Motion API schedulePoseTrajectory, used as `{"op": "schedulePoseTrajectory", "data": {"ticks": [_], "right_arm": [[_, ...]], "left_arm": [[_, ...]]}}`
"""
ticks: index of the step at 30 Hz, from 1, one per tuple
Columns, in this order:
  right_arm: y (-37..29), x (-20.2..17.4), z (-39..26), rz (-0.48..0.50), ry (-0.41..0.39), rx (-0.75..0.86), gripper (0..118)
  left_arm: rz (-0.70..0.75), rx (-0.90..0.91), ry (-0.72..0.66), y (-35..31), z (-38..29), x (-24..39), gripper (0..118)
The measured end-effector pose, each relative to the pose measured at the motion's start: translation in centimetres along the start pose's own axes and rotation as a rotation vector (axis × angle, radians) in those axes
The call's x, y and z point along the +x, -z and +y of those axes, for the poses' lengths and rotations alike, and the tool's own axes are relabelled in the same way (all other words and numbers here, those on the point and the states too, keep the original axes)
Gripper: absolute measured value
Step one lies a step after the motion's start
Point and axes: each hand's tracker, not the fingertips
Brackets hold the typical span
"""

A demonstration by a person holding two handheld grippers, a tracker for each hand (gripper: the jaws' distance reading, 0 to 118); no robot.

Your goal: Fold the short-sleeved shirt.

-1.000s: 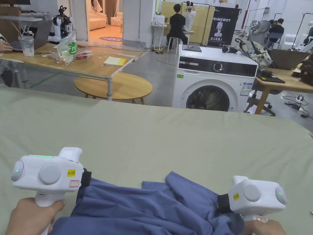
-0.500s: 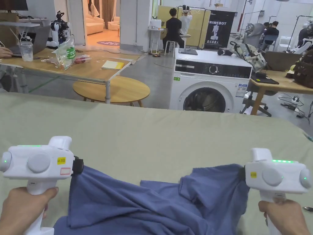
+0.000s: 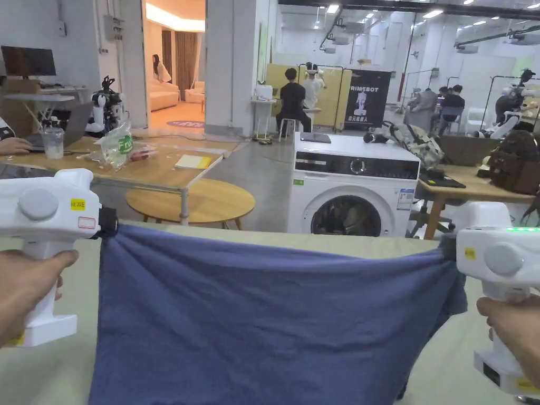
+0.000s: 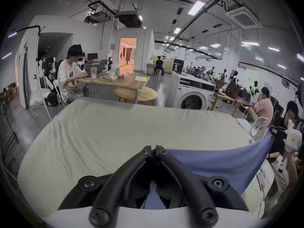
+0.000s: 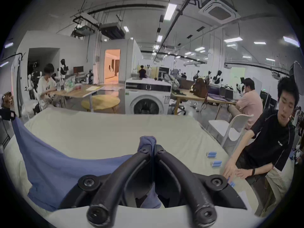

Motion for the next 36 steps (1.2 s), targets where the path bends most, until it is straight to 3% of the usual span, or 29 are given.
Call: {"op": "schedulePoseTrajectory", "data": {"ticks": [9, 23, 30, 36], "right_arm": [[0.1, -1.0, 9.4, 0.014, 0.046, 0.134, 0], [1.2, -1.8, 23.4, -0.007, 0.027, 0.294, 0], [1.2, -1.6, 25.4, -0.015, 0.015, 0.354, 0], [1.6, -1.2, 22.3, -0.027, 0.014, 0.333, 0]], "left_arm": [[0.04, 0.084, 0.048, -0.5, 9.3, 0.4, 0], [0.068, 0.223, 0.071, -1.3, 22.4, 1.0, 0], [0.077, 0.269, 0.079, -1.3, 24.3, 1.2, 0], [0.085, 0.257, 0.098, -0.2, 21.4, 1.8, 0]]}}
